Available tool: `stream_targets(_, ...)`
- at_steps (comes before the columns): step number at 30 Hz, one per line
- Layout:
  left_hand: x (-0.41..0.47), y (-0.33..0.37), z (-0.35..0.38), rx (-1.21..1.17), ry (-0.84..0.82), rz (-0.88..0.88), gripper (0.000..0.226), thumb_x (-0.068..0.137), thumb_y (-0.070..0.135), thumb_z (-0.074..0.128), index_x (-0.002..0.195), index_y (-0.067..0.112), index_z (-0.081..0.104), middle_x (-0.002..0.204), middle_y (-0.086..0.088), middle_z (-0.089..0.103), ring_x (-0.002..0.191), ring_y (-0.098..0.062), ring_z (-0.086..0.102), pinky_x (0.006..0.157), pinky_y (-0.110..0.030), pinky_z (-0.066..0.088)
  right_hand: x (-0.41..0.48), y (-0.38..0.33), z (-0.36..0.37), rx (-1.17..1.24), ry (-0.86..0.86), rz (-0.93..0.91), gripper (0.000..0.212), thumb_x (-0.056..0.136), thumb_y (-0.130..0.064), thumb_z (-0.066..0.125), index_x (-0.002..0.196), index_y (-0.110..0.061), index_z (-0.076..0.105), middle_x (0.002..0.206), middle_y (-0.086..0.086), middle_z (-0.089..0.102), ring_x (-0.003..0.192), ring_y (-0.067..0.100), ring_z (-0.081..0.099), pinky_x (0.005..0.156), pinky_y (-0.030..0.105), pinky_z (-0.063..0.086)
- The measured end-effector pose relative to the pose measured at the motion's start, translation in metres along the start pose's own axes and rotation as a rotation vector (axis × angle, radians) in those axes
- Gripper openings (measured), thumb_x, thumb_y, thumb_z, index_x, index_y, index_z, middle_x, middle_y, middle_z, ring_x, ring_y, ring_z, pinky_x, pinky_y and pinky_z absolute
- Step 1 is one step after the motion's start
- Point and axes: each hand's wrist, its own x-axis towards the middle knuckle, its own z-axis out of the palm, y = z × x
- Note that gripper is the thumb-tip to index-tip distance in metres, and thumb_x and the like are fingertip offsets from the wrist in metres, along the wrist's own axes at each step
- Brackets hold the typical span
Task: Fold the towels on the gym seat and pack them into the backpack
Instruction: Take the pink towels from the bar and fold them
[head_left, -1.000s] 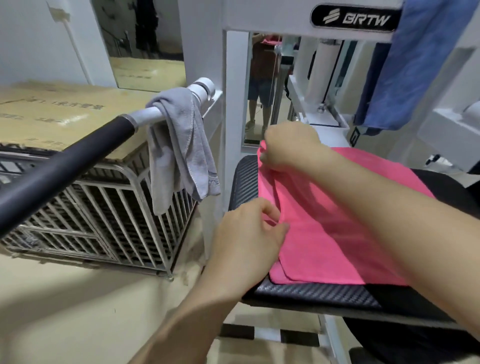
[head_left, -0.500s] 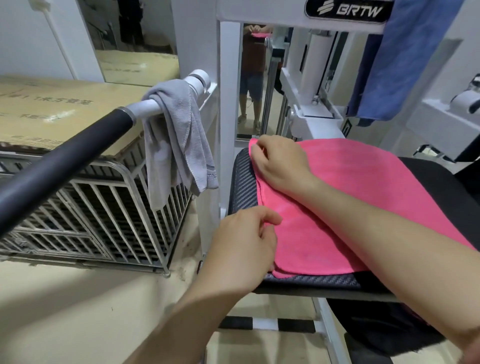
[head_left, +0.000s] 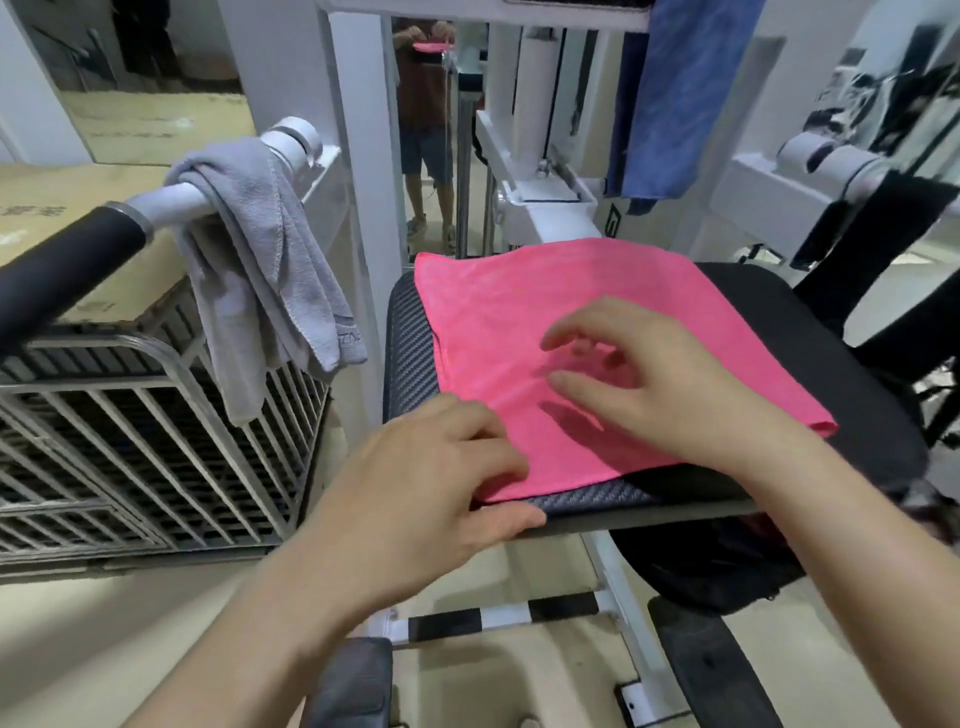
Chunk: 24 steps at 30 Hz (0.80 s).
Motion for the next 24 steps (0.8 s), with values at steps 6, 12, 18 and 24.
stream_targets(6,-0.004,-0.022,0.002,0.061,0.115,0.043,0.024,0.087,0.031,0.055,0.098,0.022,0.074,0.095,0.01,0.071,0.087,-0.012,0.063,0.078,-0.026,0.048,-0.091,0.034,-0.028,-0.135,-0.094,0.268,0.042,0.084,-0.052,0.056,0.125,-0.044,0.059,0.137,-0.023,0.05,0.13,-0.002,0.041,0.109,0.04,0.037)
stream_targets(12,0.013,-0.001,0.0,0.261,0.039,-0.05,0.038,0.071,0.024,0.046,0.103,0.033,0.063,0.085,0.01,0.067,0.079,-0.024,0.065,0.058,-0.032,0.052,-0.112,0.057,-0.04,-0.257,-0.039,0.36,0.061,0.08,-0.002,0.049,0.126,-0.041,0.055,0.141,-0.021,0.047,0.135,0.004,0.039,0.107,0.048,0.039)
stream_targets(18,0.024,0.025,0.01,0.545,-0.006,-0.164,0.02,0.065,0.019,0.076,0.082,0.021,0.067,0.055,-0.003,0.054,0.043,-0.03,0.055,0.045,-0.019,0.013,-0.103,0.062,-0.05,-0.543,-0.223,0.218,0.081,0.064,0.016,0.045,0.13,-0.031,0.047,0.141,-0.007,0.047,0.119,0.027,0.046,0.091,0.045,0.048)
stream_targets(24,0.021,0.027,0.013,0.487,0.173,-0.151,0.025,0.086,0.031,0.042,0.071,0.013,0.05,0.056,-0.005,0.052,0.051,-0.033,0.055,0.044,-0.028,0.024,-0.113,0.079,-0.062,-0.486,-0.206,0.161,0.05,0.091,-0.054,0.04,0.137,-0.035,0.047,0.144,-0.016,0.045,0.127,0.014,0.041,0.095,0.044,0.043)
